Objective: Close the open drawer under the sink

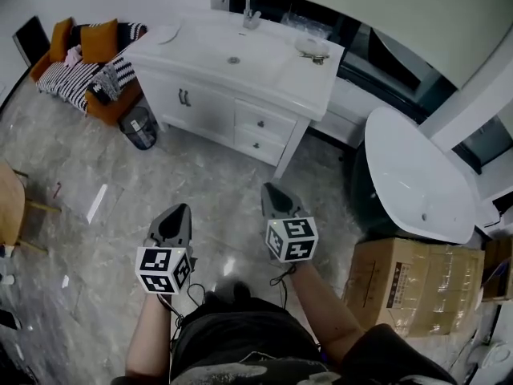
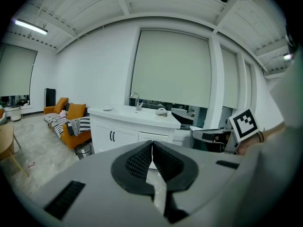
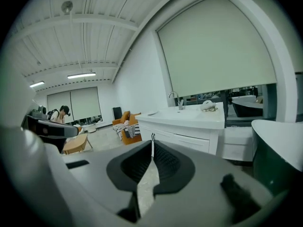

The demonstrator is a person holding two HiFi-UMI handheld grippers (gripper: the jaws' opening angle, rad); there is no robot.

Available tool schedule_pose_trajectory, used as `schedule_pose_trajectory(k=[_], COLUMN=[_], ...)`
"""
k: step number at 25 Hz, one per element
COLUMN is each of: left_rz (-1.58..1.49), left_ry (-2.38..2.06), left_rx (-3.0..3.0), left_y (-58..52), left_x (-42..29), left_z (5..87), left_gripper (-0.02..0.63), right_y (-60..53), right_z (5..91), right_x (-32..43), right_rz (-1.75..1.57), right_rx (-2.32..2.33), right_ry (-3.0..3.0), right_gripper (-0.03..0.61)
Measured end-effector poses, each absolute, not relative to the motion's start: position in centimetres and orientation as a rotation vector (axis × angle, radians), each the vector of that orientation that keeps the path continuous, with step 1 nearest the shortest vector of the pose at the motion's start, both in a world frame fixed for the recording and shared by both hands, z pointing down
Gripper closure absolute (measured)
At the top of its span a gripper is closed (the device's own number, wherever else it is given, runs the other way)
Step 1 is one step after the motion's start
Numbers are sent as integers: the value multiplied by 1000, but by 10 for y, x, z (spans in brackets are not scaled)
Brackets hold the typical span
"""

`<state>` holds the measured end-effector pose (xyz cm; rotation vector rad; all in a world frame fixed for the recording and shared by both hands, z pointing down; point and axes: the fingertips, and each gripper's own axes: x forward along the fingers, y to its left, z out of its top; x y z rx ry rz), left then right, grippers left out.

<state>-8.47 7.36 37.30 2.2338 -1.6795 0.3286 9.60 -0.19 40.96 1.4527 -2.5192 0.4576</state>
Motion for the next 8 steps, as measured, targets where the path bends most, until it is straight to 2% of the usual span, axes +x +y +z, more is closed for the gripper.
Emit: schedule_pose_trajectory(k=[8], left_rz=[302], left_ry=[-1682], left_rx=[2226], left_y=[106], left_x=[-92], left_z=[369], left_gripper=[598], right_y=[34], right_z=[410], right_x=[76], right_rz=[442], right_rx=[1384], right_ry=[-2538], right_gripper=[546])
